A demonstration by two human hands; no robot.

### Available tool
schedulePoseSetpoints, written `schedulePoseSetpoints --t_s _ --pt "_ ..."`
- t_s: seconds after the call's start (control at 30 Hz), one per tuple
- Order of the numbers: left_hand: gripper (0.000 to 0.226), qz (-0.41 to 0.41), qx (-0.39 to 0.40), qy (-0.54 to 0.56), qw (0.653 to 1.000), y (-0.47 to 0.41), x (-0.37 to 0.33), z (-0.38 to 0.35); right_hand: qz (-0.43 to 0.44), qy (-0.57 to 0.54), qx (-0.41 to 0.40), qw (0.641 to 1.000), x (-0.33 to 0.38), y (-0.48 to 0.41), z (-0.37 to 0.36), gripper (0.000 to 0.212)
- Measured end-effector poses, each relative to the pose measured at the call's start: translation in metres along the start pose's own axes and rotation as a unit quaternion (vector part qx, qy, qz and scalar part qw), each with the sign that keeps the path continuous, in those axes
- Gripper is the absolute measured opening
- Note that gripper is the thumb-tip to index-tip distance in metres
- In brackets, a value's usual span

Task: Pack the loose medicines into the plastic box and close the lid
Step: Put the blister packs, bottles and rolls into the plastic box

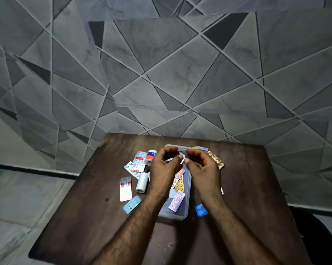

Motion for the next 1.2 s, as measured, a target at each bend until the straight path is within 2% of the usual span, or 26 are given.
schedulePoseSetpoints --t_s 0.27,0.6,0.73,1.03,1.13,1.2 --pt "0.023 0.045 0.05 -0.074 0.995 -0.037 0.037 0.02 -0.069 0.063 -0.05 0.994 -0.044 -0.005 -0.007 0.021" --pt "0.03 0.084 0.123 -0.181 0.972 -0.075 0.058 0.063 -0.164 0.149 -0.154 0.963 -0.097 -0.026 0.017 0.015" --pt "0.032 0.091 0.113 -0.229 0.963 -0.09 0.069 0.089 -0.192 0.175 -0.182 0.948 -0.107 -0.031 0.024 0.014" --pt "0.041 0.095 0.099 -0.275 0.952 -0.109 0.089 0.127 -0.244 0.233 -0.18 0.924 -0.137 -0.052 0.034 0.026" --pt "0.044 0.086 0.116 -0.337 0.93 -0.113 0.095 0.137 -0.249 0.265 -0.155 0.918 -0.147 -0.058 0.035 0.031" --pt "0.053 0.075 0.14 -0.43 0.889 -0.117 0.1 0.145 -0.258 0.29 -0.137 0.911 -0.153 -0.062 0.035 0.037"
Point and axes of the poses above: each hand's wrist, its own y-axis away from the middle knuckle, its own z-axis out of the back of the hand, x = y × z, the point moved 3 cm from there along -y, towards the middle knuckle, and after that the axes turned 3 degrees about -y, right-handed, at the moved point
